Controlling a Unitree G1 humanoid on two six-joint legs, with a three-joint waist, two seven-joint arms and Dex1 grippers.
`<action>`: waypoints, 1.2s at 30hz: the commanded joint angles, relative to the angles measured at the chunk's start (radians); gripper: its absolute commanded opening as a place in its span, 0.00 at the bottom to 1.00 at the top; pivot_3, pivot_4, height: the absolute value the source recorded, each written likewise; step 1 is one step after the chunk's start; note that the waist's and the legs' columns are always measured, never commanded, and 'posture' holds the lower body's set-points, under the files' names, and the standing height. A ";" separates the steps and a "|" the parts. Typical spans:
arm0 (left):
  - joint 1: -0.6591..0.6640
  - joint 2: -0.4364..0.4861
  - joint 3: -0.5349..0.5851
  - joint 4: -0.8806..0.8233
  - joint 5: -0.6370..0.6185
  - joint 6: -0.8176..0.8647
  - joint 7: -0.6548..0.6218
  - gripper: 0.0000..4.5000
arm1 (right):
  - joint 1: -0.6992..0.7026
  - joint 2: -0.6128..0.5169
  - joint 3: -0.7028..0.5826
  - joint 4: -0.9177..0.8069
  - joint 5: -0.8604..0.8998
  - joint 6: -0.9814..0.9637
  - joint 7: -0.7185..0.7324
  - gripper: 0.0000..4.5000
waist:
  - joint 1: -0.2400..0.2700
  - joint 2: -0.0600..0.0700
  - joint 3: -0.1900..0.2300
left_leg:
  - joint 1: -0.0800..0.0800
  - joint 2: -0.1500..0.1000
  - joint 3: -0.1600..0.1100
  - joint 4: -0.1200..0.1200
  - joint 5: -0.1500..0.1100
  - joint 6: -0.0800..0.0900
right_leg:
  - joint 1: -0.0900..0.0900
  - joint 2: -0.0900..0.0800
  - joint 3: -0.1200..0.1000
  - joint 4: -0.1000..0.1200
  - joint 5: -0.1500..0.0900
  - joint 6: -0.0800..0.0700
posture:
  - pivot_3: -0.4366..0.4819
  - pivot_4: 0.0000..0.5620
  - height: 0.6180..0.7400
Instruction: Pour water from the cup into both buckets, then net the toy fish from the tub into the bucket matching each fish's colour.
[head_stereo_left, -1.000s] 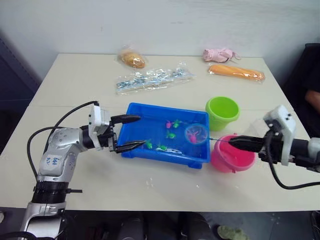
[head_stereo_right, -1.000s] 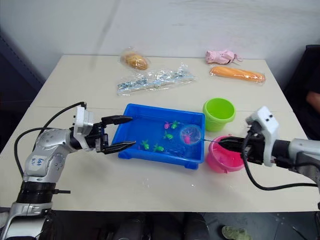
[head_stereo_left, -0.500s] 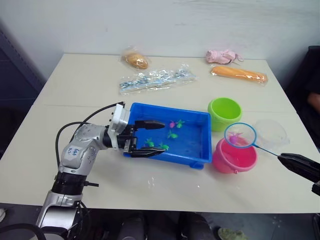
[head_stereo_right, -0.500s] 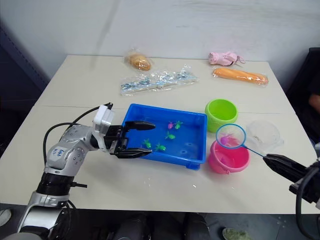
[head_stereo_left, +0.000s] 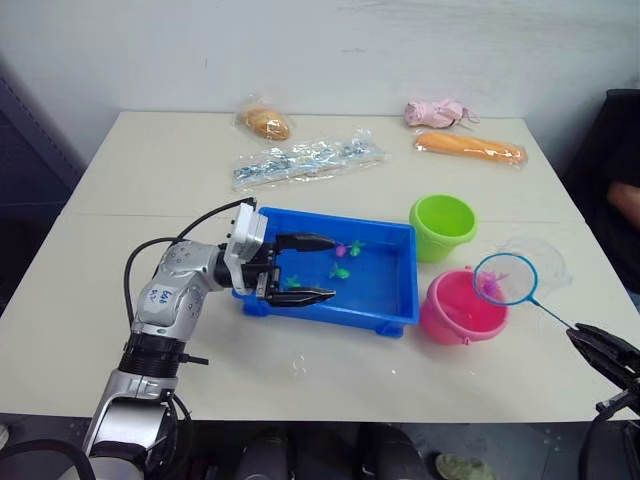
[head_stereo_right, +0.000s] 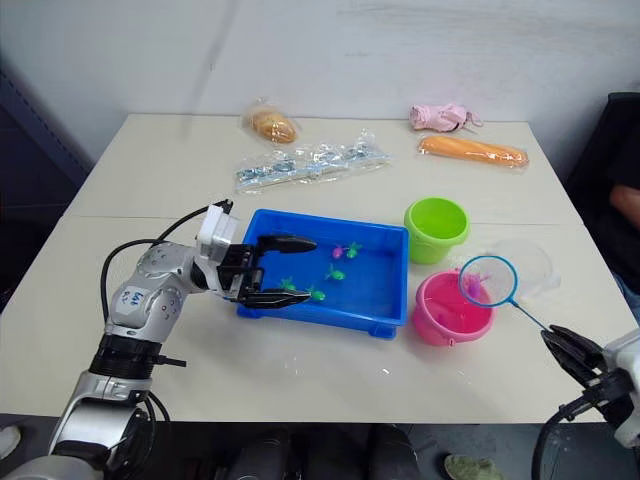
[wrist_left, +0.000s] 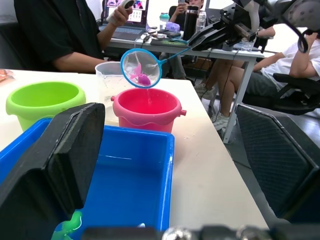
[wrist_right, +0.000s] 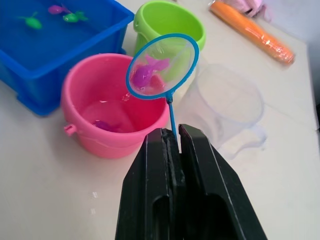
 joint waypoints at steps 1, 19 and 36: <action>0.011 0.005 0.022 -0.013 0.008 -0.031 0.007 0.99 | 0.010 0.023 0.035 0.063 -0.100 -0.248 0.008 0.00 | 0.000 0.000 0.000 | 0.000 0.000 0.000 0.000 0.000 0.000 | 0.000 0.000 0.000 0.000 0.000 0.000 | 0.48 0.27 1.00; 0.049 0.000 0.032 -0.020 0.014 -0.078 0.030 0.99 | -0.001 0.030 0.044 0.295 -0.733 -0.966 -0.403 0.00 | -0.003 0.000 0.000 | 0.005 0.004 0.005 -0.001 0.000 -0.001 | -0.001 0.000 0.007 0.000 -0.001 -0.002 | 0.48 0.27 1.00; 0.056 -0.009 0.032 -0.011 0.019 -0.082 0.042 0.99 | 0.021 0.067 0.089 0.246 -1.039 -0.997 -0.668 0.00 | -0.012 0.000 0.000 | 0.005 0.004 0.005 -0.001 0.000 -0.001 | -0.001 0.000 0.008 0.000 -0.001 -0.002 | 0.48 0.27 1.00</action>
